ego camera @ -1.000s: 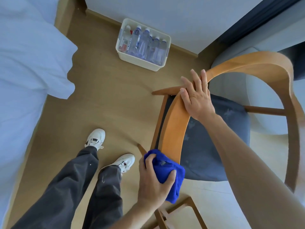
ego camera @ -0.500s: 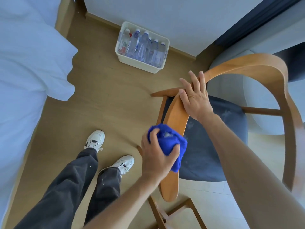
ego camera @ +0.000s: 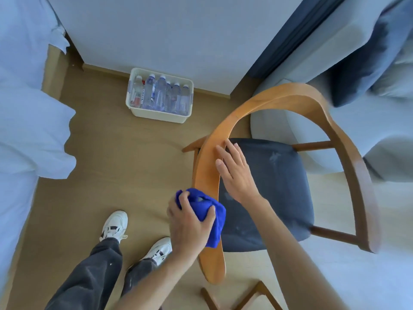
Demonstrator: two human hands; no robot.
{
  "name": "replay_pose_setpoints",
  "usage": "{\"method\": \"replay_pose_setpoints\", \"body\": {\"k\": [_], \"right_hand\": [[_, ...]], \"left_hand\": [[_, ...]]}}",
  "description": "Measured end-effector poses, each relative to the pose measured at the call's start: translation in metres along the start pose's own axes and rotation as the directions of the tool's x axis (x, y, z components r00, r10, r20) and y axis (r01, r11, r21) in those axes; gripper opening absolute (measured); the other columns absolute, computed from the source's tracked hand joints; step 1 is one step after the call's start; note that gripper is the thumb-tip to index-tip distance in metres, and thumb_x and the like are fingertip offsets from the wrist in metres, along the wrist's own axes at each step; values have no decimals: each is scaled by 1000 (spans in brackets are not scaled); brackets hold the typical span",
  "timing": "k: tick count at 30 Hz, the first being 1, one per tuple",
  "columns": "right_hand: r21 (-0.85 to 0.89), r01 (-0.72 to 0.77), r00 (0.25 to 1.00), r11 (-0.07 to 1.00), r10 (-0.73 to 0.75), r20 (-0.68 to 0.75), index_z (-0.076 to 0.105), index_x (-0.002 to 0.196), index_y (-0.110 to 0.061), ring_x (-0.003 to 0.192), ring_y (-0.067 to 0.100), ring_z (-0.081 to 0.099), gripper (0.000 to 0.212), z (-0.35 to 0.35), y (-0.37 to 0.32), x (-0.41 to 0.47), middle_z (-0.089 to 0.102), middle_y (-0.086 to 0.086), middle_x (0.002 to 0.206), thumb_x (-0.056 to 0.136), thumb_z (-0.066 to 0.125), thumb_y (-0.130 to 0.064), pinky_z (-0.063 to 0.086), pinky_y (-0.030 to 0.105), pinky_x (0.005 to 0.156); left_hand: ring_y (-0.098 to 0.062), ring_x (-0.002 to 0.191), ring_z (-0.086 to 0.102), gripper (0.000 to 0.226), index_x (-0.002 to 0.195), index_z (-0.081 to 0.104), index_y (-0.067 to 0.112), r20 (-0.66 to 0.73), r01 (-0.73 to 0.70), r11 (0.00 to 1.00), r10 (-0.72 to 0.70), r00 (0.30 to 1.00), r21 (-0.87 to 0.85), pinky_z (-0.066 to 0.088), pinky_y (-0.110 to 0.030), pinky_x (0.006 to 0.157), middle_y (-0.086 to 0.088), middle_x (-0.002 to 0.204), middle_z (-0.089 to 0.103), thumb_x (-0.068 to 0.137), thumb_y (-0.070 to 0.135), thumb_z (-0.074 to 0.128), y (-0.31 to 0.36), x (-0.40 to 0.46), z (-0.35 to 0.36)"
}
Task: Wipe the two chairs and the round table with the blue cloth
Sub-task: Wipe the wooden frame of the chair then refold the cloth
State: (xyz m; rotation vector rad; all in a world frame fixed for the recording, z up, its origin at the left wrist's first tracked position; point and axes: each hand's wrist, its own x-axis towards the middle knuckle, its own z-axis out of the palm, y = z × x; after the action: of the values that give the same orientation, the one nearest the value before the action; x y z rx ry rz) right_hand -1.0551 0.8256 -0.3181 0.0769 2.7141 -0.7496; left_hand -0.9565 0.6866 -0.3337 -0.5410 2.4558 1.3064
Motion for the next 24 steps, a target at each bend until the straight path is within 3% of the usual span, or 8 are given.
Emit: {"method": "replay_pose_setpoints", "body": {"k": [4,9,12,14,16,19,21,24], "right_hand": [[253,-158,970,954,198,-141,33,147,-31,143,-2,11,47,17,5,-55,17,-20,156,101,33,-44,20,31,118],[516,-129,908,847,310,-282,27,141,-49,139,-9,19,48,31,-23,-85,20,-29,152,95,38,-45,24,16,108],[605,-142,893,784,365,-263,26,148,-36,141,-8,13,51,33,-35,-80,19,-21,155,100,42,-28,22,29,118],[581,-159,913,798,343,-221,25,149,-34,142,-5,11,57,34,-41,-74,15,-16,157,97,48,-25,20,33,118],[471,-154,937,868,281,-210,22,150,-30,144,4,11,70,35,-46,-67,13,-10,159,89,57,-30,19,31,116],[442,-197,925,875,316,-213,18,151,-26,138,12,19,84,34,-53,-55,25,-6,152,81,64,-32,25,32,113],[518,-265,897,813,405,-177,14,151,-26,130,11,25,91,31,-55,-48,34,-9,140,77,67,-32,31,33,108],[571,-344,866,746,486,-114,37,141,-22,119,15,34,70,20,-48,-37,44,-10,119,77,67,-29,38,37,101]], "left_hand": [[-33,110,45,64,130,38,16,50,-216,913,212,976,345,47,-45,85,-13,129,44,82,52,61,55,81,-8],[-43,137,20,64,144,29,22,301,-461,597,353,886,656,27,-58,104,-17,155,15,93,58,36,90,96,-2],[-36,145,6,52,149,27,25,390,-557,627,399,830,545,12,-53,115,-9,162,1,101,42,22,76,97,-18],[-28,145,17,45,147,36,16,383,-597,748,481,789,291,14,-40,116,-7,160,17,105,24,23,69,108,-36],[-19,138,31,48,150,29,24,373,-478,875,420,827,75,23,-27,110,-2,153,34,103,12,30,68,118,-50],[-19,121,45,70,150,23,35,412,-426,901,357,838,84,36,-26,98,3,144,44,93,-3,30,67,121,-58],[-18,130,39,81,150,25,35,450,-448,887,355,819,115,38,-33,104,5,151,35,84,-11,31,66,121,-58],[-14,140,27,80,146,36,30,476,-466,872,349,807,151,38,-32,107,11,156,21,79,-13,34,66,126,-59]]}}
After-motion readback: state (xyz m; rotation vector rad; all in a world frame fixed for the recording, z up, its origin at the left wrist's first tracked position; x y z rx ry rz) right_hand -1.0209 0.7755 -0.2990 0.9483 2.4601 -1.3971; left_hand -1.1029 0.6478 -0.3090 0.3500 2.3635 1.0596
